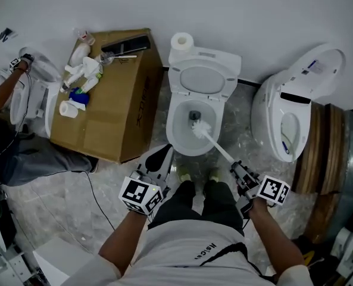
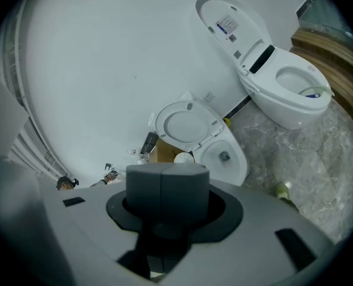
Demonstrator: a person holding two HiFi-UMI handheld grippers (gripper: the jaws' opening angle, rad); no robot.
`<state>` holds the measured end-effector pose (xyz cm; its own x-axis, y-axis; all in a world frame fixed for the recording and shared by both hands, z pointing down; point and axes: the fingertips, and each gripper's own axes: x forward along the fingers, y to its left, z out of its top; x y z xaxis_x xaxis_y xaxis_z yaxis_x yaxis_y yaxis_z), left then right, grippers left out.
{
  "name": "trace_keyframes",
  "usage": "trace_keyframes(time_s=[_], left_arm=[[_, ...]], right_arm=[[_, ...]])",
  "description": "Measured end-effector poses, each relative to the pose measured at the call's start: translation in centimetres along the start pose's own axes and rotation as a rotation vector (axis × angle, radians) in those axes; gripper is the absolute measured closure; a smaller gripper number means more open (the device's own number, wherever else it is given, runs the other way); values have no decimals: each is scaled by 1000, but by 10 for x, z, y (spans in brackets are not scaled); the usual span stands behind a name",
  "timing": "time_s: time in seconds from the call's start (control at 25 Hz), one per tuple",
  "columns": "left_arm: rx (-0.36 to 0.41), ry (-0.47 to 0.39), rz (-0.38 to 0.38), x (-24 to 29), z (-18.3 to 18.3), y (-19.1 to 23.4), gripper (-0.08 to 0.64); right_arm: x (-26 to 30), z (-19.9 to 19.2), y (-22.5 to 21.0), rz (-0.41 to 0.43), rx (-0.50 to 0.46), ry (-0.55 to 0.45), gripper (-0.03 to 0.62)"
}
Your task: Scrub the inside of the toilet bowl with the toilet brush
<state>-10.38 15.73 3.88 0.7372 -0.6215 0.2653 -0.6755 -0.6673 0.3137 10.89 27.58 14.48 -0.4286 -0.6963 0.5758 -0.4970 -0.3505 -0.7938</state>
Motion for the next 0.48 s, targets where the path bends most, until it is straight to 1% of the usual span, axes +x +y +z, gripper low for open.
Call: trace_keyframes(time_s=[0.08,0.24,0.36,0.48], left_arm=[[-10,21,5,18,-10,11,554],[-17,50,32,56,-31,32,554],[-29,65,66,79,-42,54,554],[-66,84,110,97,-50,74,554]], right_arm=[[24,10,-9,-26,-24,30,434],[85,28,-36,-25,-66,118,434],[131,36,-59,-41,-101,204,434],[171,43,-77,-58,-128,287,434]])
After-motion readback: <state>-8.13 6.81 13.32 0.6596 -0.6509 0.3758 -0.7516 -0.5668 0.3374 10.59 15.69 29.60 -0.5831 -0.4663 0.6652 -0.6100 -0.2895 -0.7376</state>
